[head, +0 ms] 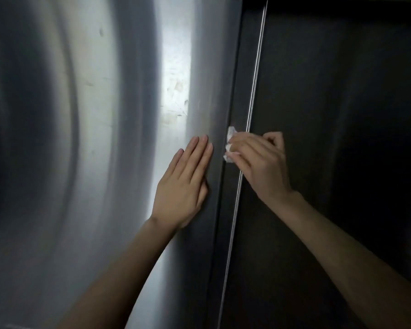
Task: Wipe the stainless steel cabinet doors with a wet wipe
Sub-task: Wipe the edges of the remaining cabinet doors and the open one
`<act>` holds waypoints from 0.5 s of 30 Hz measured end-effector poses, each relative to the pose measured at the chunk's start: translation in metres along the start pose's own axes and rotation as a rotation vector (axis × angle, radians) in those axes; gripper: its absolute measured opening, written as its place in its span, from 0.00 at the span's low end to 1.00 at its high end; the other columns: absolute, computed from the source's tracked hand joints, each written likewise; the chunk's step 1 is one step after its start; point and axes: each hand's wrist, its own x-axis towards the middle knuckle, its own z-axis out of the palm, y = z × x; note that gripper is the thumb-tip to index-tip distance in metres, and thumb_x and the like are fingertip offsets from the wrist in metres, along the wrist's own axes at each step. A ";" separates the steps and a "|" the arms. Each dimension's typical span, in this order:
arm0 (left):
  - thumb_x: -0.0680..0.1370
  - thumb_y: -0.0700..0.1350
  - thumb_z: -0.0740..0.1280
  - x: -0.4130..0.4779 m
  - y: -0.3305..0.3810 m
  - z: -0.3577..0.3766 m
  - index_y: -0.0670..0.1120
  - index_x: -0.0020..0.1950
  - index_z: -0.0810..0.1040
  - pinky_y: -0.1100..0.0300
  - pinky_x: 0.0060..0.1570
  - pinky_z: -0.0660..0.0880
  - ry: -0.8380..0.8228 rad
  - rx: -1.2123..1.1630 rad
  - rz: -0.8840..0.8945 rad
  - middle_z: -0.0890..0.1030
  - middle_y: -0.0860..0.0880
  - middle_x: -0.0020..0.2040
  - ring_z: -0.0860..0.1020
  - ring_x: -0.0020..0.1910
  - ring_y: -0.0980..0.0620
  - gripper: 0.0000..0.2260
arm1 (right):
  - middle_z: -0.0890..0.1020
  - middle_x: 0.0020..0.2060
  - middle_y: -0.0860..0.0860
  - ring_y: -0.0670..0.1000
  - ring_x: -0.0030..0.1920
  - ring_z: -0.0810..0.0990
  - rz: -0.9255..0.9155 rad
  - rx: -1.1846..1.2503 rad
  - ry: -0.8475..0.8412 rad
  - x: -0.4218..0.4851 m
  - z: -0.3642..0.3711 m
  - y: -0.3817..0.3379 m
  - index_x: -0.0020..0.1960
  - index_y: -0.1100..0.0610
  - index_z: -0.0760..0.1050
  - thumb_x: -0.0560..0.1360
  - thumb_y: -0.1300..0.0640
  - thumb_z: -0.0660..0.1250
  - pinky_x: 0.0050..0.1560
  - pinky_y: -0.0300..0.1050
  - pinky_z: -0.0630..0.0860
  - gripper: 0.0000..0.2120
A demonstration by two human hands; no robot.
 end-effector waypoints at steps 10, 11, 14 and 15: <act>0.78 0.44 0.53 0.000 0.003 0.008 0.39 0.77 0.60 0.52 0.77 0.50 0.007 -0.057 -0.030 0.58 0.43 0.79 0.54 0.78 0.47 0.27 | 0.82 0.48 0.55 0.50 0.45 0.77 -0.029 -0.114 -0.090 -0.010 -0.008 -0.013 0.42 0.60 0.82 0.72 0.62 0.71 0.45 0.48 0.69 0.02; 0.78 0.44 0.53 0.000 0.002 0.009 0.39 0.77 0.60 0.52 0.77 0.50 0.014 -0.070 -0.027 0.58 0.43 0.79 0.54 0.78 0.46 0.27 | 0.81 0.47 0.56 0.48 0.45 0.73 0.010 -0.117 -0.034 0.009 -0.008 -0.009 0.42 0.61 0.81 0.71 0.62 0.72 0.45 0.48 0.69 0.01; 0.77 0.44 0.54 0.000 0.002 0.013 0.39 0.77 0.60 0.50 0.76 0.52 0.046 -0.086 -0.024 0.59 0.42 0.78 0.56 0.78 0.45 0.28 | 0.80 0.44 0.56 0.50 0.45 0.74 0.151 -0.110 0.098 0.059 -0.010 0.003 0.43 0.61 0.81 0.71 0.61 0.72 0.46 0.46 0.69 0.03; 0.77 0.44 0.55 0.000 0.002 0.013 0.38 0.77 0.60 0.49 0.75 0.54 0.051 -0.088 -0.020 0.59 0.42 0.78 0.57 0.77 0.45 0.28 | 0.80 0.43 0.55 0.50 0.44 0.75 0.217 -0.089 0.123 0.069 -0.010 0.004 0.44 0.61 0.82 0.71 0.60 0.72 0.47 0.47 0.71 0.04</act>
